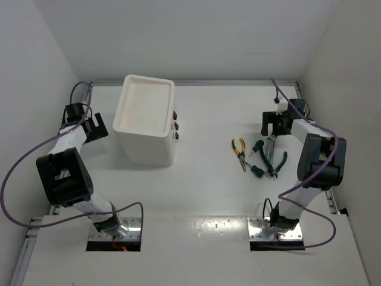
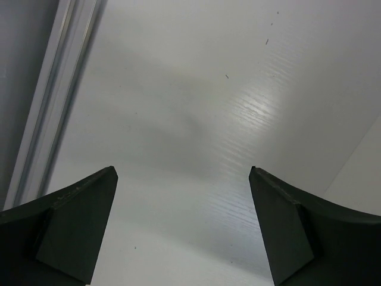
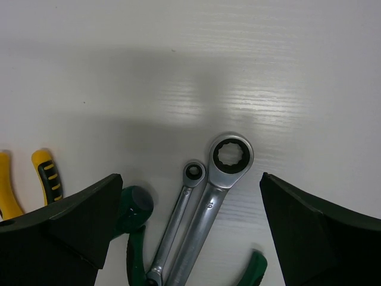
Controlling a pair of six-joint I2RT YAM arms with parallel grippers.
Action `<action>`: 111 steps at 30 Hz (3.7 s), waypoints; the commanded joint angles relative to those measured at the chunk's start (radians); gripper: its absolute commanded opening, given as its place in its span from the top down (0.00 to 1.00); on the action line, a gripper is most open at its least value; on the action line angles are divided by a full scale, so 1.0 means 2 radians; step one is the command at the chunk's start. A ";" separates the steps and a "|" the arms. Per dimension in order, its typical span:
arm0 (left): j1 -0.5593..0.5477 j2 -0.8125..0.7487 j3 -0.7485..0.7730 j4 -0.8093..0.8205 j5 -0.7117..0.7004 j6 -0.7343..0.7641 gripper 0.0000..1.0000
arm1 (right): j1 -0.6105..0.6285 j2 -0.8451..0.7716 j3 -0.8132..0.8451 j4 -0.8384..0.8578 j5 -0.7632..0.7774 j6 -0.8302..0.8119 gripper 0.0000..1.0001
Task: Sort the tools into containers
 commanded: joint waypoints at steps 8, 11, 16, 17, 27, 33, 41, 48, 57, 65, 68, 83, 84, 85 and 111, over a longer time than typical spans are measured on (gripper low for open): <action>0.017 -0.138 0.092 0.019 0.137 0.040 0.12 | 0.000 -0.023 0.019 -0.002 -0.021 -0.005 0.00; 0.022 -0.138 0.168 0.004 0.157 0.040 0.19 | 0.000 -0.029 0.014 -0.007 -0.035 -0.016 0.00; 0.022 -0.131 0.256 -0.045 0.260 0.031 0.32 | 0.005 -0.039 0.008 -0.016 -0.046 -0.016 0.00; 0.022 -0.131 0.261 -0.049 0.267 0.023 0.36 | 0.005 -0.045 0.004 -0.016 -0.053 -0.016 0.00; -0.072 -0.158 0.235 -0.098 0.268 -0.024 0.30 | 0.016 -0.061 0.021 -0.052 -0.247 -0.068 0.09; -0.120 -0.159 0.211 -0.121 0.214 -0.031 0.28 | 0.025 -0.042 0.041 -0.052 -0.251 -0.055 0.09; -0.175 -0.155 0.192 -0.131 0.093 -0.004 0.28 | 0.025 -0.032 0.047 -0.057 -0.241 -0.055 0.09; -0.194 -0.114 0.196 -0.135 0.027 0.002 0.31 | 0.025 -0.038 0.047 -0.057 -0.237 -0.055 0.09; -0.199 -0.081 0.201 -0.135 0.048 0.002 0.62 | 0.025 -0.038 0.047 -0.057 -0.231 -0.055 0.09; -0.188 -0.054 0.207 -0.130 0.043 0.007 0.88 | 0.025 -0.033 0.047 -0.053 -0.232 -0.055 0.11; -0.176 -0.030 0.237 -0.130 0.023 0.002 1.00 | 0.025 -0.029 0.047 -0.048 -0.237 -0.055 0.13; -0.138 0.046 0.331 -0.125 0.041 0.004 1.00 | 0.045 -0.044 0.039 0.004 -0.347 -0.050 0.16; -0.132 0.046 0.325 -0.125 0.072 0.004 1.00 | 0.059 -0.055 0.009 0.044 -0.369 -0.024 0.17; -0.127 0.046 0.315 -0.125 0.092 0.004 1.00 | 0.066 -0.067 -0.014 0.105 -0.389 0.010 0.18; -0.162 0.031 0.274 -0.137 0.170 0.051 1.00 | 0.305 0.116 0.131 0.483 -0.407 0.090 0.46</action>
